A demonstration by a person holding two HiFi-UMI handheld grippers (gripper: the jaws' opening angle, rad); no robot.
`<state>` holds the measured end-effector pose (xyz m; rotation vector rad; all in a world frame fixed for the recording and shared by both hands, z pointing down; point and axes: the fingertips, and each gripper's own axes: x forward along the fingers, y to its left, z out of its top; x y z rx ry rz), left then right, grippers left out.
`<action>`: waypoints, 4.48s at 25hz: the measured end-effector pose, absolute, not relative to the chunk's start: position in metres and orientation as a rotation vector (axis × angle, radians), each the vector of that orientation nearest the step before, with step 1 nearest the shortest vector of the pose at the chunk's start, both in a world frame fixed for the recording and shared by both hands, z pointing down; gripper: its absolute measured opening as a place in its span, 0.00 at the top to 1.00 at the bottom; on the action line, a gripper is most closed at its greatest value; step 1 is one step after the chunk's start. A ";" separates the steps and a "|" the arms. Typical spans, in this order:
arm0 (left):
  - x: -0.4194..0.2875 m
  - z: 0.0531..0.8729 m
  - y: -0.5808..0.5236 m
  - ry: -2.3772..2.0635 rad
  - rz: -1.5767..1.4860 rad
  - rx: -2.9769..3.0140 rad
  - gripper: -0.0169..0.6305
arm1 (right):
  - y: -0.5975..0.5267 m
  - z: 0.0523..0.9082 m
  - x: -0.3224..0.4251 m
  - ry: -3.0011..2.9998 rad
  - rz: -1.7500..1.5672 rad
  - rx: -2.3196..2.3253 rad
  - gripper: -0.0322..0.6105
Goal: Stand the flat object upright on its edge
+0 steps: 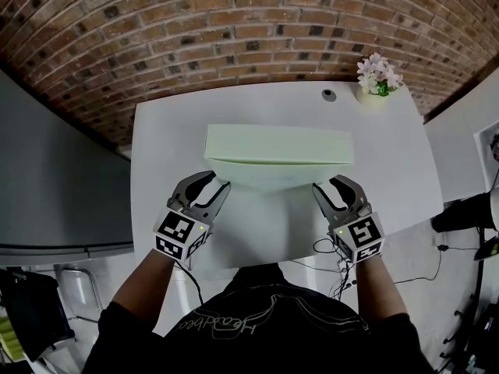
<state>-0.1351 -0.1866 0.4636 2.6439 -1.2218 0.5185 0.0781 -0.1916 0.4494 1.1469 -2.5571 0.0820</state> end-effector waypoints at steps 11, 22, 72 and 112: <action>-0.141 0.461 -0.191 -1.123 0.496 2.639 0.70 | -0.189 0.445 0.090 -2.588 0.192 1.197 0.73; -0.135 0.439 -0.202 -0.861 0.393 2.733 0.45 | -0.176 0.452 0.103 -2.589 0.331 1.255 0.73; -0.116 0.437 -0.202 -0.737 0.532 2.853 0.52 | -0.138 0.482 0.078 -2.614 0.481 1.201 0.73; -0.163 0.437 -0.140 -1.773 0.382 2.293 0.53 | -0.114 0.501 0.055 -2.734 0.528 0.742 0.73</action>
